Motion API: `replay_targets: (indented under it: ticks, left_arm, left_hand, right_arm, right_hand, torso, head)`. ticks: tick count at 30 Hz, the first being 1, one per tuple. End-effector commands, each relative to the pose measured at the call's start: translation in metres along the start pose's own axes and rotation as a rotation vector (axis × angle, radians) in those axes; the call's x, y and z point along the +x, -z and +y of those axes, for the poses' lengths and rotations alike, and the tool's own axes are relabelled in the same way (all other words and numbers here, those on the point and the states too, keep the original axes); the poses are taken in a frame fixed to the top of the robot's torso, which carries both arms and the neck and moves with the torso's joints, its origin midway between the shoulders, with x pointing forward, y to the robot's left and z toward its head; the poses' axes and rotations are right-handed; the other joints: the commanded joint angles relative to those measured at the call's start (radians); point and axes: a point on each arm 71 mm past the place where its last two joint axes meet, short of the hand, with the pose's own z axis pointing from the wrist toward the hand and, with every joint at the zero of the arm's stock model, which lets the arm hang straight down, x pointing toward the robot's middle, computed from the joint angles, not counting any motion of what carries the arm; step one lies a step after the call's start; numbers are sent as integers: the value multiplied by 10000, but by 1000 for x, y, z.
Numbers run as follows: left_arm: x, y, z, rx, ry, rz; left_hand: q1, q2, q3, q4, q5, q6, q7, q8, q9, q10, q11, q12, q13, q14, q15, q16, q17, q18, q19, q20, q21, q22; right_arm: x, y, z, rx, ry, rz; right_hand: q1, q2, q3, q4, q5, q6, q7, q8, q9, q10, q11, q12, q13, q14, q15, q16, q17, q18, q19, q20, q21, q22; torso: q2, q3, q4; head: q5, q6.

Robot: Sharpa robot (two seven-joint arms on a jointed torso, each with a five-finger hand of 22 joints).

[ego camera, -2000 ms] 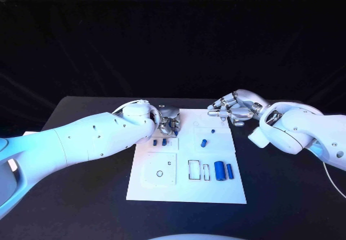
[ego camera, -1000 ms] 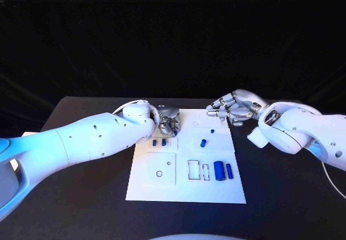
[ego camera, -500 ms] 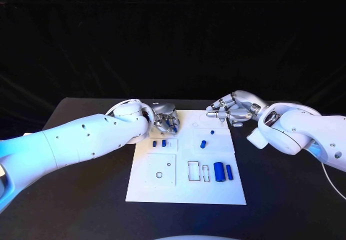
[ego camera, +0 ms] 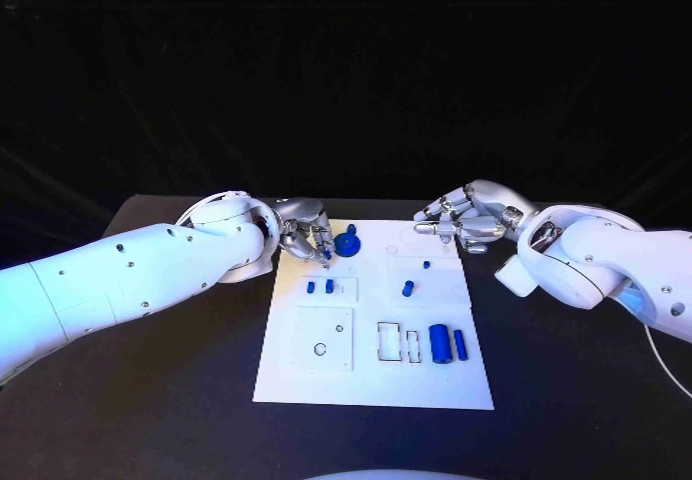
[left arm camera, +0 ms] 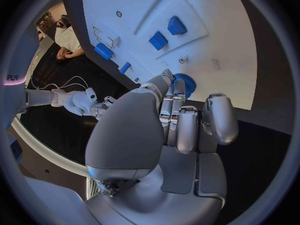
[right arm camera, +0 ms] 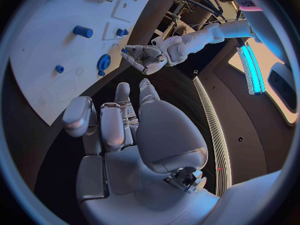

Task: Assemble the parts on the task board

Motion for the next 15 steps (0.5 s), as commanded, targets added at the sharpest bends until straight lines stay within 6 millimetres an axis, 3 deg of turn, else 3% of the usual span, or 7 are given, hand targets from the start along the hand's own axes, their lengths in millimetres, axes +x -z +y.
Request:
replay_targets:
  ticks: [1, 15]
  left_arm:
    - [6, 1, 4, -127, 85, 437]
    - [15, -2, 10, -309, -109, 504]
  left_hand:
    - [-46, -43, 61, 11, -66, 36, 46, -35, -9, 73, -12, -44, 9, 309, -56, -2, -8, -110, 70, 13, 35, 479]
    - [-48, -45, 98, -5, -61, 43, 41, -43, -10, 86, -16, -59, 14, 311, -58, 4, 3, -108, 64, 15, 24, 476]
  right_arm:
    - [1, 0, 0, -89, 59, 80]
    - [1, 0, 1, -129, 65, 79]
  right_hand:
    - [87, 25, 9, -28, 47, -65, -21, 46, 13, -84, -4, 61, -11, 159, 35, -36, 8, 181, -40, 9, -40, 4]
    - [84, 30, 0, -19, 47, -60, -22, 54, 14, -82, -5, 66, -16, 160, 35, -40, 5, 182, -41, 9, -44, -2]
  torso:
    - [-2, -3, -1]
    - [4, 2, -8]
  head:
    - [10, -18]
    - [18, -41]
